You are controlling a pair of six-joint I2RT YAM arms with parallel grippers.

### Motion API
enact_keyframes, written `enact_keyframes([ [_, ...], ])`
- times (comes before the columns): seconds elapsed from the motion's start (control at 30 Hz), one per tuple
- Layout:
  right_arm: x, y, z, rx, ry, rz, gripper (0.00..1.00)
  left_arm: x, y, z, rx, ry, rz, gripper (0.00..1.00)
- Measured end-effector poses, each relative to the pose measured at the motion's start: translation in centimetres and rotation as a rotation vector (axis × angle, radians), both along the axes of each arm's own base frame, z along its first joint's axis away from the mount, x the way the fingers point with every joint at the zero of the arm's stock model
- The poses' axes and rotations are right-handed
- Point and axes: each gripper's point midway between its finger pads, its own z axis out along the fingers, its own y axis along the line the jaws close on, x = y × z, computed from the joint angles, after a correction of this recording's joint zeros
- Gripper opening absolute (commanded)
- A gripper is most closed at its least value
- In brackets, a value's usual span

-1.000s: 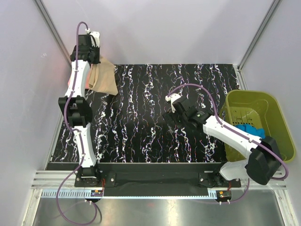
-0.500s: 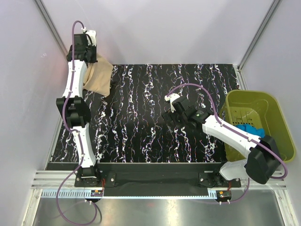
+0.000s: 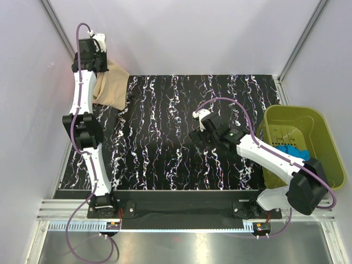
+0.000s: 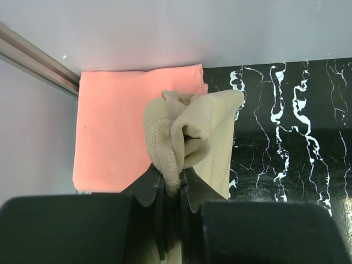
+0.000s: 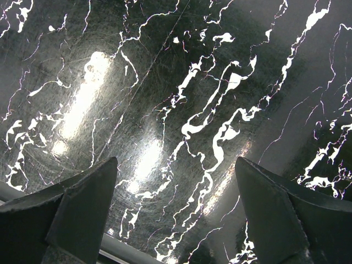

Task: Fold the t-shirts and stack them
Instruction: Neatly place the folded tshirt to the corner

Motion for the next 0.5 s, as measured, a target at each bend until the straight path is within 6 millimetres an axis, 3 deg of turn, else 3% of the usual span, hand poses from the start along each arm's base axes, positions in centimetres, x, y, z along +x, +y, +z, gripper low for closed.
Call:
enact_keyframes([
  [0.2,0.0,0.0,0.0,0.0,0.0,0.0,0.95,0.1,-0.1,0.4,-0.004,-0.01,-0.008,0.0],
  [0.5,0.0,0.0,-0.1,0.001,0.004,0.001,0.95,0.5,0.6,2.7,0.001,-0.072,0.0,0.0],
])
